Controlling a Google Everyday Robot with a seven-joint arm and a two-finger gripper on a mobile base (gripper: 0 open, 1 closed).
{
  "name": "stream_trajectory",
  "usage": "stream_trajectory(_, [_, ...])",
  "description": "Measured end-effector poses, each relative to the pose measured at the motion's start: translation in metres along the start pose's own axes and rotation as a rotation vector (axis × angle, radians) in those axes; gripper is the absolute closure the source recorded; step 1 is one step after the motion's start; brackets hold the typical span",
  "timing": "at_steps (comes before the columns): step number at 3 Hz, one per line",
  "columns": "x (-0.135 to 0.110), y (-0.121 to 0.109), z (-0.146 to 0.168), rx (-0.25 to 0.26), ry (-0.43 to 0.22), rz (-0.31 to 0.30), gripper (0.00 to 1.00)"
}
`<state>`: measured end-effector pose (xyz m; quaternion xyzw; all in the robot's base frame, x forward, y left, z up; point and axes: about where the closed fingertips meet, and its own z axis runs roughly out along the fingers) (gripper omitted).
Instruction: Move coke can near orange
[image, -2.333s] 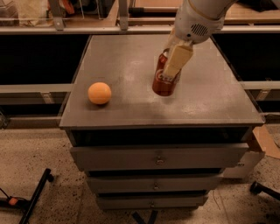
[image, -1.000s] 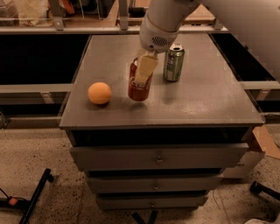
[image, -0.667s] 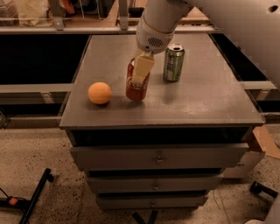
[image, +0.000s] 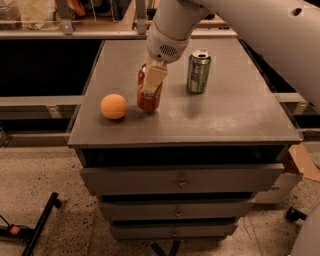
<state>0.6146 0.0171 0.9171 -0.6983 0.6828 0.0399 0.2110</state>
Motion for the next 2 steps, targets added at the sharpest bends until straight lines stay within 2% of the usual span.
stream_trajectory(1, [-0.0109,0.0125,0.0067,-0.015,0.009,-0.032,0.0])
stream_trajectory(2, [-0.011,0.0125,0.0068,-0.015,0.009,-0.032,0.0])
